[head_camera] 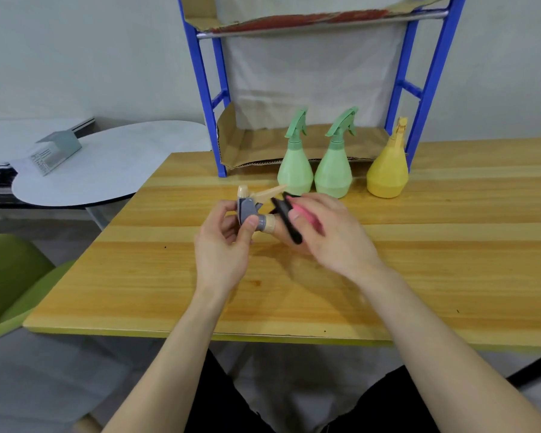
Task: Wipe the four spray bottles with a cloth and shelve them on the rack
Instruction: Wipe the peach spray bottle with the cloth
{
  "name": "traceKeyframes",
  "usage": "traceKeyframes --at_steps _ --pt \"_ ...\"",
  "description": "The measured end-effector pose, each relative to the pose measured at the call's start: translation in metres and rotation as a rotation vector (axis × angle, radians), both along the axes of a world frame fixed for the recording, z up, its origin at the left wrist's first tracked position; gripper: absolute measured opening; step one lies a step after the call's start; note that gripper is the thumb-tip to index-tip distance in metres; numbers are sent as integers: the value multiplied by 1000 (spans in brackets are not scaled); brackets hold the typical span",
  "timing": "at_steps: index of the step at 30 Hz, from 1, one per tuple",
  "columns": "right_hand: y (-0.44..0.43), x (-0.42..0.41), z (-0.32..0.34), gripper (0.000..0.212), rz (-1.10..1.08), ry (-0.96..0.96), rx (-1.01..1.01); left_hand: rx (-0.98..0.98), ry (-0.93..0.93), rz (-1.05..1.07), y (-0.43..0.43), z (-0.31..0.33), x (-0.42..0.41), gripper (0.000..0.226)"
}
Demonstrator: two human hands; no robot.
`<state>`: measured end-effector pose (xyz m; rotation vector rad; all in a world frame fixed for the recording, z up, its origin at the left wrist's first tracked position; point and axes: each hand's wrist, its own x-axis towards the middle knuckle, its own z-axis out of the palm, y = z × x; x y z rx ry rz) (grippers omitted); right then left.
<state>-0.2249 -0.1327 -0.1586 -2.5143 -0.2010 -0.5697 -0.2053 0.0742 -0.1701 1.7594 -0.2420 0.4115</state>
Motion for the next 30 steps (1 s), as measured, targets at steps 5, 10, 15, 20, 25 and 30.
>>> traceKeyframes --at_steps 5,10,15,20,25,30 --pt "24 -13 -3 51 -55 -91 -202 35 -17 14 -5 0 3 16" --pt "1 -6 -5 45 -12 -39 -56 31 -1 5 -2 6 4 13" --pt "24 -8 -5 37 -47 -108 -162 58 -23 28 -8 7 5 13" --pt "1 -2 -13 30 -143 -16 88 56 12 29 -2 6 5 11" --pt "19 -4 -10 30 -89 -121 -85 61 -11 29 -6 7 7 13" --pt "1 -1 -18 31 -176 6 155 92 8 51 -1 7 11 12"
